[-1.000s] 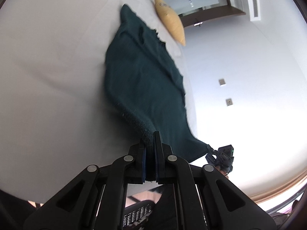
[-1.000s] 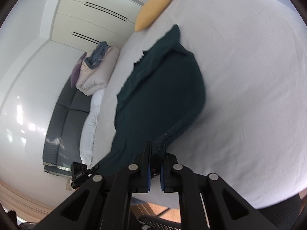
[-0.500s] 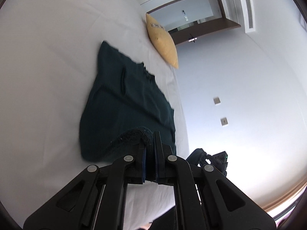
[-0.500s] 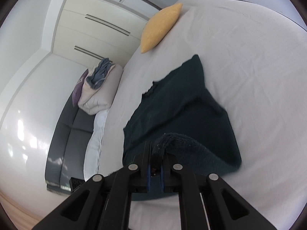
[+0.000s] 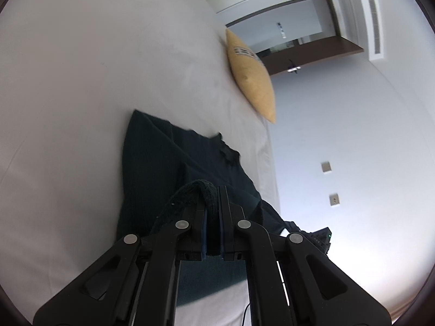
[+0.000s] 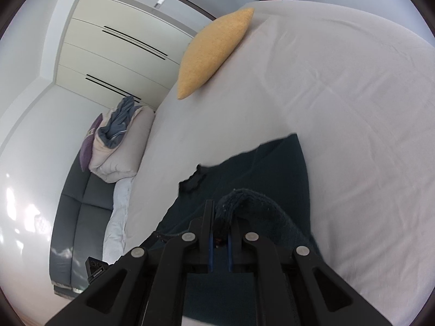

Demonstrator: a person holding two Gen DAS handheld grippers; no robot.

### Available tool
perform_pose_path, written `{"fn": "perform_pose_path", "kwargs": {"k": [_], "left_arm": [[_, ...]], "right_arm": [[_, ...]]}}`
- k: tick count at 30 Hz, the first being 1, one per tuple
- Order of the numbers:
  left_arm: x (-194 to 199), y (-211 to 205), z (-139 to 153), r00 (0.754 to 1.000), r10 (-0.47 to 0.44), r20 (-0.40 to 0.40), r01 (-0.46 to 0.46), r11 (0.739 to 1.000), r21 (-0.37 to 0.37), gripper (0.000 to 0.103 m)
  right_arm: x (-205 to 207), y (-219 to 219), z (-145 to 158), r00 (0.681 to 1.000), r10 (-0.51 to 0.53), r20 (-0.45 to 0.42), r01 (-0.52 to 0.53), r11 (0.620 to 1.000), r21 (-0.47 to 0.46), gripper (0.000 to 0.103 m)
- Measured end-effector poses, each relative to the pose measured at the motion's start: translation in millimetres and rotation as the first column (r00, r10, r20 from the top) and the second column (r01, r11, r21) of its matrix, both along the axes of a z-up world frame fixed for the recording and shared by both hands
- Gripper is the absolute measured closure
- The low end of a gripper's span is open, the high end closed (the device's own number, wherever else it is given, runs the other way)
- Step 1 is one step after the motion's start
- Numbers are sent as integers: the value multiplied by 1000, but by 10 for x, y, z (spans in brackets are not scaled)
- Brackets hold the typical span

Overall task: Fold small clothes
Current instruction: 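Lift the hem with both grippers and fold it toward the collar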

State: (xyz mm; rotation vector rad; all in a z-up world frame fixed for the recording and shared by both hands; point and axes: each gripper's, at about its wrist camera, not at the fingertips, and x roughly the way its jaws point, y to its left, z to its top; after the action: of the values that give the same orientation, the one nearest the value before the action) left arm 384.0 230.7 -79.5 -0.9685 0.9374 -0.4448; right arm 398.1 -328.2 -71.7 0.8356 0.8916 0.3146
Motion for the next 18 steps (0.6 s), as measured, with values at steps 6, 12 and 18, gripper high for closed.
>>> {"fn": "perform_pose_path", "kwargs": {"k": [6, 12, 18], "left_arm": [[477, 55, -270, 999, 37, -32, -37, 999, -11, 98], [826, -1, -395, 998, 39, -44, -38, 999, 21, 98], [1150, -65, -594, 996, 55, -65, -52, 998, 44, 98]], "right_arm": [[377, 3, -223, 999, -27, -39, 27, 1000, -5, 95], [639, -47, -341, 995, -71, -69, 69, 997, -22, 95], [870, -16, -482, 990, -86, -110, 79, 994, -71, 95]]}}
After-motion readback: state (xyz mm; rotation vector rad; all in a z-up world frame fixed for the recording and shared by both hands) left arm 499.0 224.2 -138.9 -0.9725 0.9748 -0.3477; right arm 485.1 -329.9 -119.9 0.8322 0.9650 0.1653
